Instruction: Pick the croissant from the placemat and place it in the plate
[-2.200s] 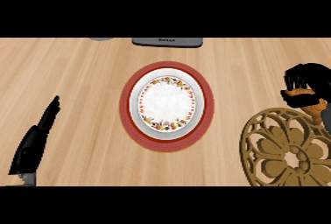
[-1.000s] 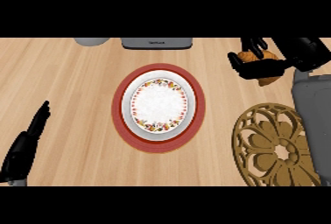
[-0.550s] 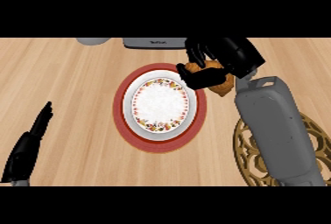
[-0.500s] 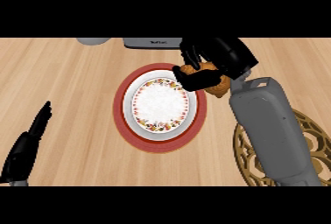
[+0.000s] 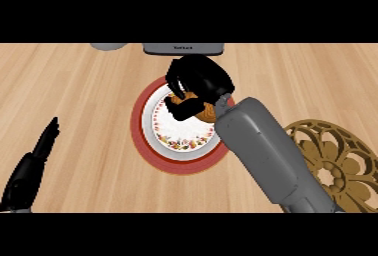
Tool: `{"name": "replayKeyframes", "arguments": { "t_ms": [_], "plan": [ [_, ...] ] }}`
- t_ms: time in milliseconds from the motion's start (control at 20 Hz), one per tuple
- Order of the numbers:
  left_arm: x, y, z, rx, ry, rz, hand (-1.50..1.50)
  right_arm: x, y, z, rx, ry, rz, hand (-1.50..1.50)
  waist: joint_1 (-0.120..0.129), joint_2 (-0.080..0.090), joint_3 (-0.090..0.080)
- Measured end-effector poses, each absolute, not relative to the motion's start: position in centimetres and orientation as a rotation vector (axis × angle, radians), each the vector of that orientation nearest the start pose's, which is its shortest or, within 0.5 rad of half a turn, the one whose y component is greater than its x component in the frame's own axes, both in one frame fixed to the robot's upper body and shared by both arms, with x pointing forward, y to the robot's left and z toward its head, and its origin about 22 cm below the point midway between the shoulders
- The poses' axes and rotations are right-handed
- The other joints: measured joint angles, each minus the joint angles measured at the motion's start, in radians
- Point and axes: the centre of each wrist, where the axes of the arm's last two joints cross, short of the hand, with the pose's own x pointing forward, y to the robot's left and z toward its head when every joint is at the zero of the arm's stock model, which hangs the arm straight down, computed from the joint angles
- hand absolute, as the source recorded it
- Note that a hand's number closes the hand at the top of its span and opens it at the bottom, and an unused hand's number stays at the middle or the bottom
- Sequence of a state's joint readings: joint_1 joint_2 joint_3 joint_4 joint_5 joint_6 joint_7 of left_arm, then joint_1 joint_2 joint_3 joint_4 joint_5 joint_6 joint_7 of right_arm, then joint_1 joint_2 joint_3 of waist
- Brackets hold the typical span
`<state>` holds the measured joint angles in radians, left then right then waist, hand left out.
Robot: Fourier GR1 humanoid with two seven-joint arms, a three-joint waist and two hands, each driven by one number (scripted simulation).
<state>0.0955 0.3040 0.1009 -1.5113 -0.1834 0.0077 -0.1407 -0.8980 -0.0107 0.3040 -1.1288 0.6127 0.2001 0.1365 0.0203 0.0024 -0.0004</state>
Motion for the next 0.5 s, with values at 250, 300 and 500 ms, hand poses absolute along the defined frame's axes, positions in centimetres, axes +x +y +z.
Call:
{"name": "replayKeyframes", "arguments": {
  "t_ms": [250,300,500],
  "plan": [
    [21.9,33.1,-0.3,0.447,-1.53,-0.321,0.0,37.4,-3.9,11.5,-0.257,-1.64,1.13,-1.5,0.016,0.003,0.0],
    [22.1,33.1,-0.3,0.448,-1.53,-0.323,0.0,37.6,-3.6,10.9,-0.264,-1.618,1.12,-1.5,0.017,0.004,0.0],
    [22.2,32.6,0.0,0.449,-1.532,-0.318,0.0,38.0,-2.7,10.0,-0.255,-1.592,1.068,-1.5,0.018,0.004,0.0]
  ]
}}
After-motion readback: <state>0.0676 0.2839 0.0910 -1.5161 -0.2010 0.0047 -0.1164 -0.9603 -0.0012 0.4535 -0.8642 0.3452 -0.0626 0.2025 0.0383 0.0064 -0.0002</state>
